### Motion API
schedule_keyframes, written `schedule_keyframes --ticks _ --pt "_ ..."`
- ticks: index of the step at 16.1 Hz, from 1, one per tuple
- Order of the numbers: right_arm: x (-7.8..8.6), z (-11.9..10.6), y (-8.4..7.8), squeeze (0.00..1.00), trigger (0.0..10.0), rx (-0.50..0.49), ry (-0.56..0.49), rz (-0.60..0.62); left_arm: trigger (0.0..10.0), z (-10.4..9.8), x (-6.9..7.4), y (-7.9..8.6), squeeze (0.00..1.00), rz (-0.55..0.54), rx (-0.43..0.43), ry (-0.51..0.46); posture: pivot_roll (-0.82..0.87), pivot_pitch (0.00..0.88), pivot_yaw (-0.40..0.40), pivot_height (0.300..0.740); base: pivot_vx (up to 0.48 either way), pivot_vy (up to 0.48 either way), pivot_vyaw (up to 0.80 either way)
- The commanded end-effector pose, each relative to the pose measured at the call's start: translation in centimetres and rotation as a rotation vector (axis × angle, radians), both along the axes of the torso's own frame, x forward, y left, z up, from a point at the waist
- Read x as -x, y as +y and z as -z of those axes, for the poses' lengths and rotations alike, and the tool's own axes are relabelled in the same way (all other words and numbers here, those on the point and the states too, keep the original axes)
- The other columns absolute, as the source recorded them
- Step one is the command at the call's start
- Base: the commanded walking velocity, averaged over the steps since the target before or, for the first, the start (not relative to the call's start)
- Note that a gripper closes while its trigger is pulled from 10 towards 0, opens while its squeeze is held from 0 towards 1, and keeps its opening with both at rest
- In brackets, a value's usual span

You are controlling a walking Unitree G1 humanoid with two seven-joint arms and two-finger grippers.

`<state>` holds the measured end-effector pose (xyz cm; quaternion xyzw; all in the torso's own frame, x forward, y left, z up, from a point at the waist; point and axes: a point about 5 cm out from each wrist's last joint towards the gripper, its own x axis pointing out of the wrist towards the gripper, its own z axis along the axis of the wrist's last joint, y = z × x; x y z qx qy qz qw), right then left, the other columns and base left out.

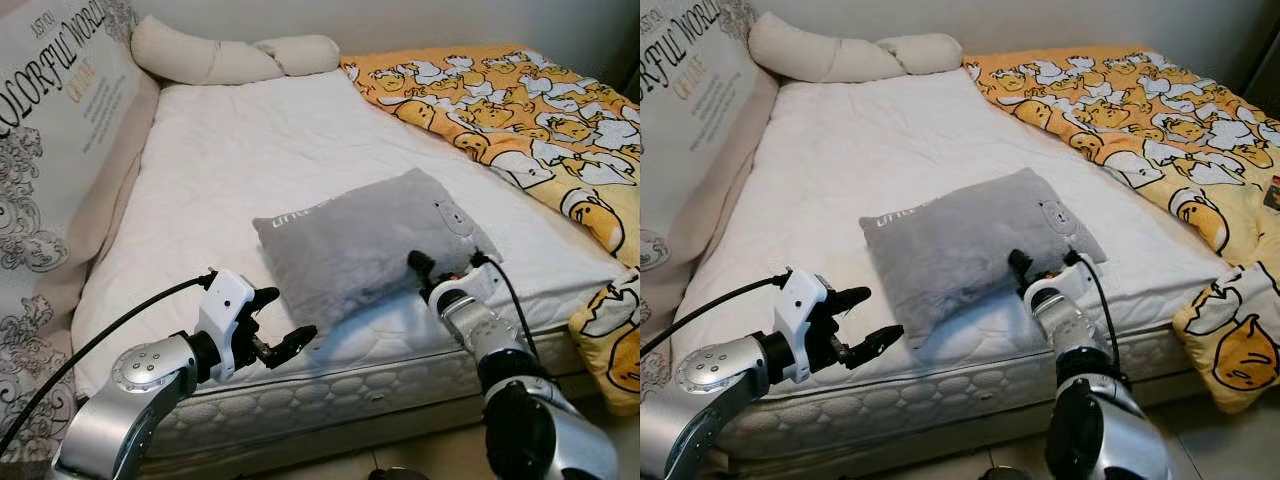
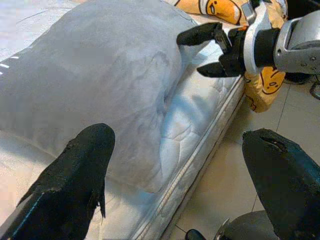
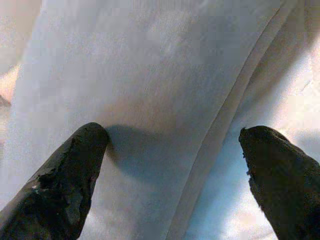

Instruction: Clean up the room

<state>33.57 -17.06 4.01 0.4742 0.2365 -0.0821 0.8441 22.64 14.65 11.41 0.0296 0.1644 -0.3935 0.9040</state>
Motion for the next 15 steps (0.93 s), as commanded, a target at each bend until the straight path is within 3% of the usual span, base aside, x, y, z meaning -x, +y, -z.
schedule_keyframes --ticks 1,6,8,12,13,14,15 --pt "-0.6 -0.8 0.0 0.0 10.0 -0.033 -0.027 0.017 10.0 -0.3 0.1 -0.1 0.0 0.008 -0.016 -0.009 -0.05 0.0 0.017 0.74 0.0 0.0 0.0" --pt "-0.9 -0.7 1.7 0.0 10.0 -0.035 0.015 -0.083 10.0 -0.7 0.3 0.3 0.0 0.005 -0.056 -0.023 -0.03 0.03 0.024 0.74 0.0 0.0 0.0" --pt "-1.2 -1.1 3.2 0.0 10.0 -0.11 -0.004 -0.145 10.0 -0.9 0.6 0.6 0.0 -0.003 -0.069 -0.027 -0.02 0.042 0.023 0.74 0.0 0.0 0.0" --pt "-1.3 -1.4 4.0 0.0 10.0 -0.154 -0.014 -0.163 10.0 -0.9 0.6 0.5 0.0 -0.015 -0.07 -0.033 -0.01 0.042 0.007 0.74 0.0 0.0 0.0" --pt "-1.3 -1.4 4.0 0.0 3.0 -0.153 -0.014 -0.164 10.0 -0.9 0.6 0.5 0.0 -0.015 -0.07 -0.033 -0.01 0.037 0.006 0.74 0.0 0.0 0.0" --pt "-1.3 -1.4 4.0 0.0 0.0 -0.153 -0.013 -0.165 10.0 -0.9 0.5 0.5 0.0 -0.016 -0.07 -0.034 -0.02 0.035 0.005 0.74 0.0 0.0 0.0" --pt "-1.3 -1.4 4.0 0.0 0.0 -0.153 -0.013 -0.165 10.0 -0.9 0.5 0.4 0.0 -0.017 -0.07 -0.035 -0.02 0.035 0.005 0.74 0.0 0.0 0.0"
